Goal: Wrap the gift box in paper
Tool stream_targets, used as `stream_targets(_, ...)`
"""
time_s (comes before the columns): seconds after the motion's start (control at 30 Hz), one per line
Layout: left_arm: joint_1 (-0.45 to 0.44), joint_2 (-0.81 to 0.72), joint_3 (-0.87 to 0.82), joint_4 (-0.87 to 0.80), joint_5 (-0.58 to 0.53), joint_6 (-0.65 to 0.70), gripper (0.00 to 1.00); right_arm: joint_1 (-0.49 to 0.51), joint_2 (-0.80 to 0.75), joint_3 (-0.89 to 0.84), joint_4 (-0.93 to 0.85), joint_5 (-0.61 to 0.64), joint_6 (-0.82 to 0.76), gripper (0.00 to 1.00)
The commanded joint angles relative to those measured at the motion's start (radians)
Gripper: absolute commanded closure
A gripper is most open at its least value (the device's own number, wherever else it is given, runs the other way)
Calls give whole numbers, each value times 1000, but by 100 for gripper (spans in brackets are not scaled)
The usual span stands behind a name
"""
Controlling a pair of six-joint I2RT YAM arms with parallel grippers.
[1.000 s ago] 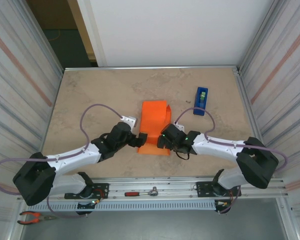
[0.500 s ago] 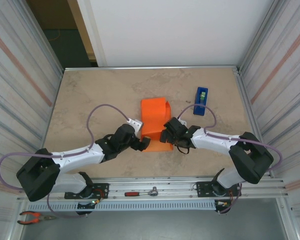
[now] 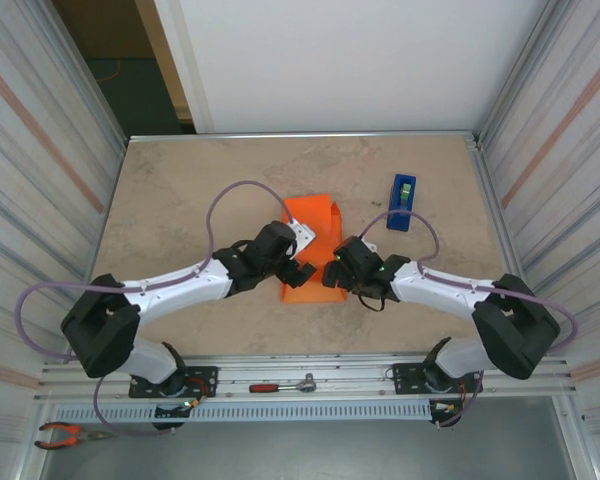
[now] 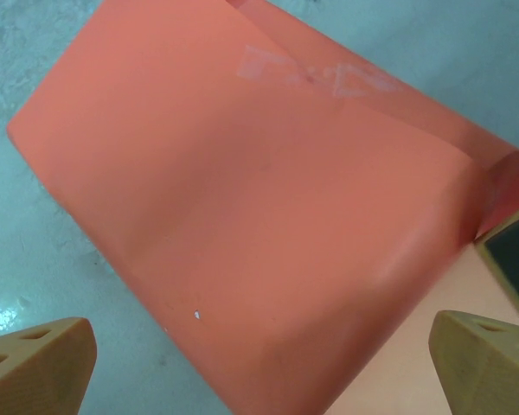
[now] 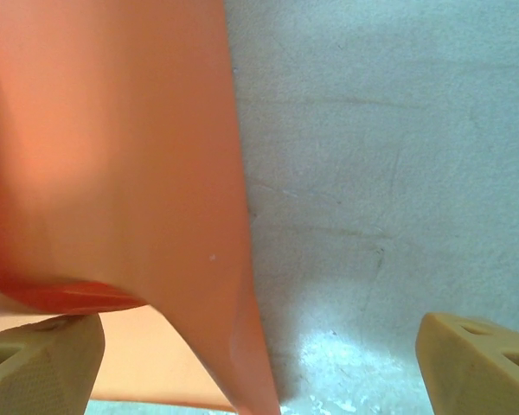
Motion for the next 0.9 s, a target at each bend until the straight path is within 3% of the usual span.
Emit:
stream_targets(0.0, -8, 23, 46, -101, 12, 137, 1, 11, -62, -37, -25, -8, 4, 9)
stream_targets(0.2, -10, 69, 50, -102, -22, 219, 1, 19, -111, -84, -12, -20, 23, 13)
stream_targets(0.67, -75, 162, 13, 46, -222, 283, 1, 34, -75, -91, 38, -36, 35, 42)
stream_targets(0.87, -78, 178, 2, 68, -252, 285, 1, 34, -31, -82, 72, -48, 42, 47)
